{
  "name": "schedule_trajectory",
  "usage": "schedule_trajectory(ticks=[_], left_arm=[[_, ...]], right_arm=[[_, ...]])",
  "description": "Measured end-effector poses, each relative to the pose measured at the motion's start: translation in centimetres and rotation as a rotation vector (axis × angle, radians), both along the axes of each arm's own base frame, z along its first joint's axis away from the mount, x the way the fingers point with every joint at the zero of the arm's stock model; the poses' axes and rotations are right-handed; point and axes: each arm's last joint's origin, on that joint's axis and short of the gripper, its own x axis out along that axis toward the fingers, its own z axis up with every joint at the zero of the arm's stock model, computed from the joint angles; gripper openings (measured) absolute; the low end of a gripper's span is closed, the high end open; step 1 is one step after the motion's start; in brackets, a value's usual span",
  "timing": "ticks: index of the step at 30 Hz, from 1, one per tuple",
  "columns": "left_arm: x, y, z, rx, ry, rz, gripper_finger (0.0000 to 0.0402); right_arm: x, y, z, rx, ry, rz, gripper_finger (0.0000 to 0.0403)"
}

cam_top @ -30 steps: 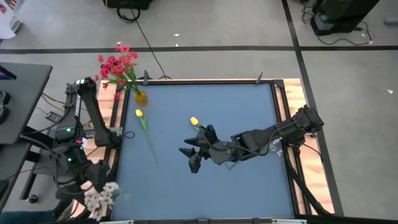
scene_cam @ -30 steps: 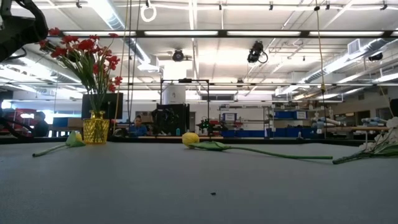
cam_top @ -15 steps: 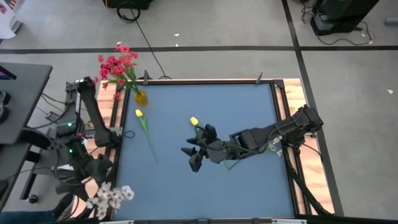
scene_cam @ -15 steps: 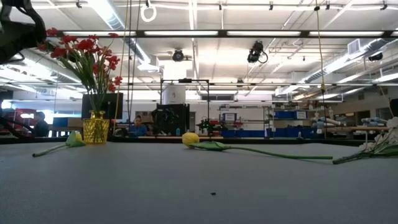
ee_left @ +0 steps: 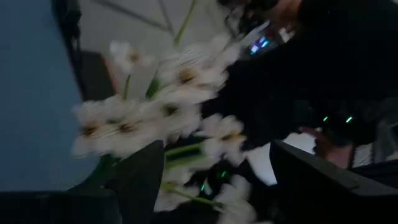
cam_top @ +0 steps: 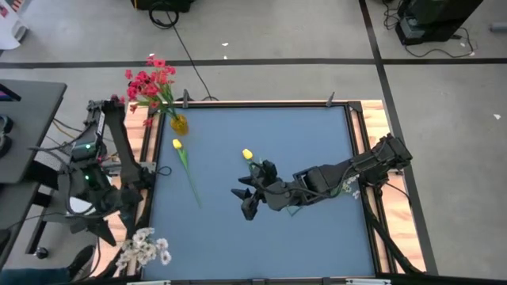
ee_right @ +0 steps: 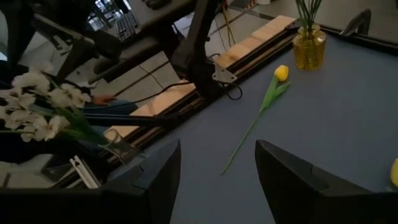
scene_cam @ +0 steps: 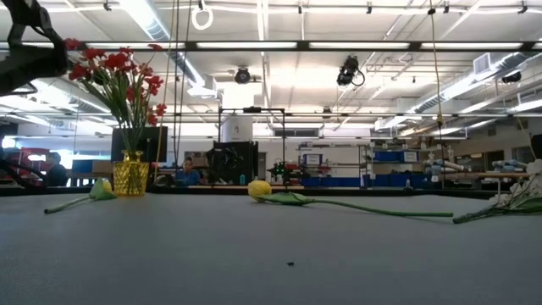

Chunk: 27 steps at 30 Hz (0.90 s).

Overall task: Sort flowers into vase by color
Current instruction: Put the white flowers into the transparent vase

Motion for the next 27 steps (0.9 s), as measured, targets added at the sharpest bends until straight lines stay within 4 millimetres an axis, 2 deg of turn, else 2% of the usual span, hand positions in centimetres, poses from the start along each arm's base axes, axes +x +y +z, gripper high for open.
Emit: schedule_trajectory(ticks=[5,10,15,20,27], left_arm=[[0.0,1.3,2.0,-0.008,-0.176,0.075,0.0282],[0.1,2.9,3.8,0.111,-0.342,0.207,0.0263],[0.5,4.2,4.9,0.247,-0.477,0.447,0.0241],[0.7,4.9,6.0,0.375,-0.606,0.653,0.0229],[1.4,5.1,6.6,0.489,-0.66,0.782,0.0215]], right_arm=[[0.3,0.1,0.7,0.006,-0.079,0.004,0.0215],[-0.2,-0.3,2.5,-0.017,-0.173,-0.063,0.0206],[-2.7,-1.4,5.7,-0.047,-0.237,-0.136,0.0199],[-6.2,-2.8,8.5,-0.092,-0.222,-0.133,0.0197],[-10.9,-6.0,10.3,-0.092,-0.135,-0.216,0.0197]])
